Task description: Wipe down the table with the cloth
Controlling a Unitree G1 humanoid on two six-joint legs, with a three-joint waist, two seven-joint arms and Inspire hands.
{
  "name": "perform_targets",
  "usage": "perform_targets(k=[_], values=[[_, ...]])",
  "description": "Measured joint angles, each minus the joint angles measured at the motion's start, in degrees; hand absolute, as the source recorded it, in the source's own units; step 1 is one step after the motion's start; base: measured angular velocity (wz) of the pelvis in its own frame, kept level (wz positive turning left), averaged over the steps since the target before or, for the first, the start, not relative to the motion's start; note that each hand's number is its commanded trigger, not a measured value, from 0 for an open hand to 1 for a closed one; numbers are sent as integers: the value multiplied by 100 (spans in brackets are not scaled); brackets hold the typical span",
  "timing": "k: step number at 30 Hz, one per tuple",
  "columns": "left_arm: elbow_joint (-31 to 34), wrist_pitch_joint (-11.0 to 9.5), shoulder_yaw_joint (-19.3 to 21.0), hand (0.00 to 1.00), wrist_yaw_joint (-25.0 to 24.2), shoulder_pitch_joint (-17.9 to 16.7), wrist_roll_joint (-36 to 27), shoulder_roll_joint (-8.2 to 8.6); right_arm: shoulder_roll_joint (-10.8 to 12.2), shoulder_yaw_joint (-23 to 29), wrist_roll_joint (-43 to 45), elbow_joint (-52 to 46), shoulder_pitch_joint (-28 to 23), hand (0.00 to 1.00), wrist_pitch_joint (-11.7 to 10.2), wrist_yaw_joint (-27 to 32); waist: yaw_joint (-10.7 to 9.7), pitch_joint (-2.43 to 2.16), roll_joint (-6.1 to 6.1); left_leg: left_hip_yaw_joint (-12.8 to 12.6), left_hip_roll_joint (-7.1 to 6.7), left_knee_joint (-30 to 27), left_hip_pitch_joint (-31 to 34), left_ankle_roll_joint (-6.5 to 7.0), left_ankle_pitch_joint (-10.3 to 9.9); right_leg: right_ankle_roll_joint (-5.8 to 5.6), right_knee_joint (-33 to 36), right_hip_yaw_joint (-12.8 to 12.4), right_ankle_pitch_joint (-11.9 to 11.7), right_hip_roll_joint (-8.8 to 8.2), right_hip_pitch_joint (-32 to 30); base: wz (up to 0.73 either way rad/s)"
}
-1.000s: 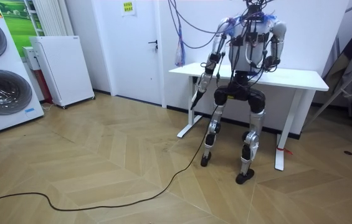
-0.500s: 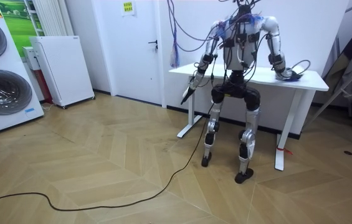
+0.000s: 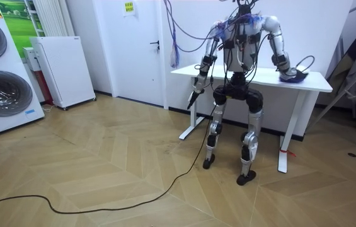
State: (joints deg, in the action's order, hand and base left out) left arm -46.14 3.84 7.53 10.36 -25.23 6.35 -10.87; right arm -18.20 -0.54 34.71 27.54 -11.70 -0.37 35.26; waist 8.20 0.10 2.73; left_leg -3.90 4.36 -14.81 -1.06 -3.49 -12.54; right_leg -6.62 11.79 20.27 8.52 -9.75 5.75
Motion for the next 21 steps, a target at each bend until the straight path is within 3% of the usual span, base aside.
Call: perform_targets(k=[3,7,13,14,15,21], values=[[28,4,-160,0,-81,65,5,-1,-1,-448,395,-371,121,100,32,-180,143,6,-31,23,-2,-22,118,3,0,0,0,31,0,2,-93,5],[113,104,-158,0,-325,50,8,-1,1,-513,826,-616,165,100,51,-360,308,40,-16,132,-10,-45,206,8,-5,-3,-7,161,2,3,-106,13],[141,89,-208,0,-510,92,8,-10,1,-609,1016,-729,165,100,55,-395,289,41,-43,162,-7,-60,229,9,-6,-3,-22,259,2,5,-88,7],[149,78,-216,0,-516,95,8,-11,1,-628,1023,-734,167,67,61,-402,289,41,-44,161,-7,-54,224,9,-6,-3,-22,257,2,5,-89,-4],[159,77,-226,0,-518,96,9,-11,-1,-673,1024,-734,180,1,97,-412,289,41,-44,160,-7,-47,205,9,-6,-3,-23,255,2,7,-81,-5],[156,79,-228,0,-517,106,6,-11,-3,-708,1019,-708,270,0,168,-539,281,39,-36,165,-6,28,135,8,-7,-3,-26,255,2,17,-55,-5]])
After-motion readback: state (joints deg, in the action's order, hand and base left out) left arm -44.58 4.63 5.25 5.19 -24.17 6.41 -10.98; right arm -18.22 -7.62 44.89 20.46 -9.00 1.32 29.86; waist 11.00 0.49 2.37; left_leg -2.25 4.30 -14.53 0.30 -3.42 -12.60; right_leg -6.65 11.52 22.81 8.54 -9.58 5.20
